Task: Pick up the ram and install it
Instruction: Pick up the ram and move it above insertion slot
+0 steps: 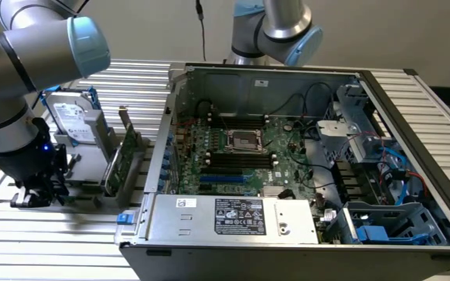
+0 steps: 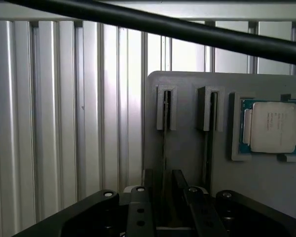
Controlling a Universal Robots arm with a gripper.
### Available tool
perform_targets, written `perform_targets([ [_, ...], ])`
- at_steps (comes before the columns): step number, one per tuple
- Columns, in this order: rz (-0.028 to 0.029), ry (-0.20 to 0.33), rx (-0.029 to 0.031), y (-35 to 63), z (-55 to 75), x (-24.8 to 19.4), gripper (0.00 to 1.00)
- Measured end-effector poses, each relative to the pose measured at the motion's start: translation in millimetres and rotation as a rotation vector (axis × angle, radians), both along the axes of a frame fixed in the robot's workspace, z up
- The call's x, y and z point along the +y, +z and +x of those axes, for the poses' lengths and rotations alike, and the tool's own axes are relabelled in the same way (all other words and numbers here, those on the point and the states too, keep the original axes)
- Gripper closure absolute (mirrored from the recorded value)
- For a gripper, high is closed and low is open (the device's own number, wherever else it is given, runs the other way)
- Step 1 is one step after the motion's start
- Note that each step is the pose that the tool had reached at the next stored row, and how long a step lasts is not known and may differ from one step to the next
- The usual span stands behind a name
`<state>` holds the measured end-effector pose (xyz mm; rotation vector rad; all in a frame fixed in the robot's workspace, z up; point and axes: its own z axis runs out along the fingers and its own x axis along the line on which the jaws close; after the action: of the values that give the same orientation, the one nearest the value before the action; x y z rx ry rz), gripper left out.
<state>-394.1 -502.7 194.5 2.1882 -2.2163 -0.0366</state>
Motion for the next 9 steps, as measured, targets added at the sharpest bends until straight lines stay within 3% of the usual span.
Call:
perform_targets([
  [9, 0.001, -0.029, 0.0092, -1.1, -0.1, 1.2, 0.7],
])
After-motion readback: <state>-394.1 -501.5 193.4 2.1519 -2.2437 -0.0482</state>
